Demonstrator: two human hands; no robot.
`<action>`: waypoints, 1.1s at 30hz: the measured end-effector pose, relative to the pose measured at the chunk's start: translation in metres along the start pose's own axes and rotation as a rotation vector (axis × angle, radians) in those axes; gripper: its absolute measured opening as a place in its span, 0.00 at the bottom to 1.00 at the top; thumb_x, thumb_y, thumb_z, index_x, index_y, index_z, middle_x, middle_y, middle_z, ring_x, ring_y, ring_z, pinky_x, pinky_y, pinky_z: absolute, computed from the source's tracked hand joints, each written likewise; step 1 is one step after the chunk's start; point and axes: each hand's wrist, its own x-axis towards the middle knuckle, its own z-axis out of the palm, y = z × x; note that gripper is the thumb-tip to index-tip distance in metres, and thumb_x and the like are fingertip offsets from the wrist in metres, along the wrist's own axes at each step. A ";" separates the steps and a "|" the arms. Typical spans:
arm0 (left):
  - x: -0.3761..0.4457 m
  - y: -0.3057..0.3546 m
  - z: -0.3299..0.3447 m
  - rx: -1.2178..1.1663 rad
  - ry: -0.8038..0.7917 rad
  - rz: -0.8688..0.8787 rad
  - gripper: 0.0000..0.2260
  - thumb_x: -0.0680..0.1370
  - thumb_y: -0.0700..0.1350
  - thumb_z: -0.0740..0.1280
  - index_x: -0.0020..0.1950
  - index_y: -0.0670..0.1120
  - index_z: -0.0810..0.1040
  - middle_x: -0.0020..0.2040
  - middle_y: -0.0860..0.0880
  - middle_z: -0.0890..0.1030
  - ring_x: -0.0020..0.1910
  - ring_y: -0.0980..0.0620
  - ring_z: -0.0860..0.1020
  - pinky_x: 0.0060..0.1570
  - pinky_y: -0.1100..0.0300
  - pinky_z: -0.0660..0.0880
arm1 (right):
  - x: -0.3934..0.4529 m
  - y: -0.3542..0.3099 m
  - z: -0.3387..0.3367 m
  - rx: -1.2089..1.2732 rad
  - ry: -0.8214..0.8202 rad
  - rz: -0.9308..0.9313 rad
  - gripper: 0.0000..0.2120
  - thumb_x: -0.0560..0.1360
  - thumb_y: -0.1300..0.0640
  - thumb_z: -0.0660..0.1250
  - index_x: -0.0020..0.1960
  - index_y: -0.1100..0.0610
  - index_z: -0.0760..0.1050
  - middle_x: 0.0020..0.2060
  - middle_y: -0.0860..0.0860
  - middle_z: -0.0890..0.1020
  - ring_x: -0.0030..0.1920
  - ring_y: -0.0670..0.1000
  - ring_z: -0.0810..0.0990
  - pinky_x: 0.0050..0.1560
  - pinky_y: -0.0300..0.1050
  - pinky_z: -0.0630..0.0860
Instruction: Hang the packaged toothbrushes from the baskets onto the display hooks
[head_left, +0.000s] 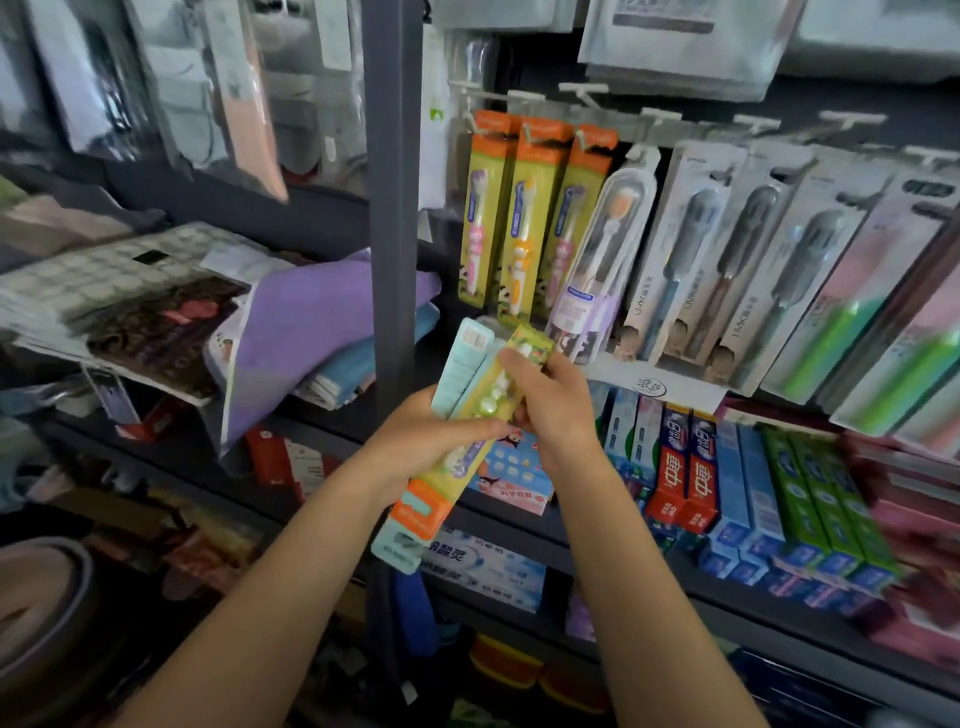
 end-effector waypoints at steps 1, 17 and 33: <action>0.000 -0.003 -0.001 -0.017 0.020 -0.016 0.14 0.73 0.41 0.77 0.58 0.51 0.83 0.50 0.50 0.87 0.48 0.51 0.86 0.48 0.57 0.81 | 0.000 0.002 -0.001 0.023 0.012 0.003 0.02 0.79 0.59 0.70 0.49 0.58 0.79 0.32 0.47 0.81 0.26 0.43 0.77 0.27 0.37 0.72; 0.001 -0.033 0.005 0.002 0.495 0.111 0.05 0.83 0.42 0.65 0.57 0.49 0.74 0.45 0.48 0.84 0.36 0.50 0.85 0.34 0.62 0.79 | -0.010 0.002 -0.028 0.068 0.446 -0.157 0.09 0.82 0.49 0.66 0.44 0.50 0.72 0.33 0.47 0.67 0.32 0.47 0.65 0.32 0.41 0.65; 0.005 -0.012 0.040 -0.184 0.374 0.118 0.07 0.78 0.48 0.72 0.56 0.49 0.82 0.40 0.49 0.84 0.36 0.50 0.83 0.38 0.55 0.79 | -0.032 0.007 -0.025 0.243 0.039 0.000 0.05 0.78 0.64 0.68 0.53 0.62 0.74 0.48 0.66 0.82 0.44 0.58 0.84 0.48 0.53 0.82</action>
